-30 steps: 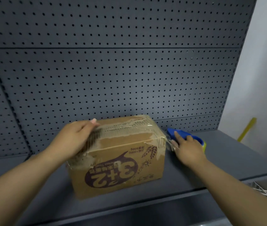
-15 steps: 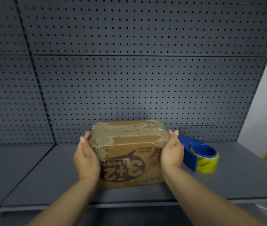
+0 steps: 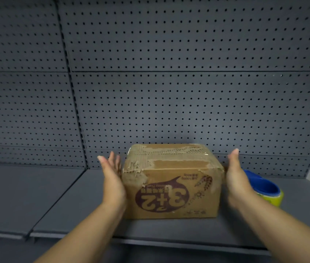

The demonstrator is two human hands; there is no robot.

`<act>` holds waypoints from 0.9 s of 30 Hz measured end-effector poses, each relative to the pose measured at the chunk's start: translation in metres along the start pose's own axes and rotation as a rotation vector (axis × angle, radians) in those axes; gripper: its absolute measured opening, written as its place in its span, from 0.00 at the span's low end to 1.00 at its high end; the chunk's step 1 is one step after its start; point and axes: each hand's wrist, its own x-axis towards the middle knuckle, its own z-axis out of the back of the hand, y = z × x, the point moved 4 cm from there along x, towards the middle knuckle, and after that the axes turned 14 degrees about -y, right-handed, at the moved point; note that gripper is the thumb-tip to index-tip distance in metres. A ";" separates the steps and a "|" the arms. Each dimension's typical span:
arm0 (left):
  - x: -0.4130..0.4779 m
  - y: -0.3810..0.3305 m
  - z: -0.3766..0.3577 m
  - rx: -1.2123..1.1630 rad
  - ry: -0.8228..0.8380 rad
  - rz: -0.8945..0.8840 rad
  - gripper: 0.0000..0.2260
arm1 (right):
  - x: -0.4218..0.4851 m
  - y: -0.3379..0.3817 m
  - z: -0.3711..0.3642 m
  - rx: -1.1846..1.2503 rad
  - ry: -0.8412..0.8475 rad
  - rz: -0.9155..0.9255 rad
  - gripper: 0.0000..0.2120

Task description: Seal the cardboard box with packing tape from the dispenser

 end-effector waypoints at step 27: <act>0.037 0.018 -0.024 -0.138 -0.040 0.234 0.38 | 0.041 0.002 0.001 0.686 -0.147 -0.279 0.33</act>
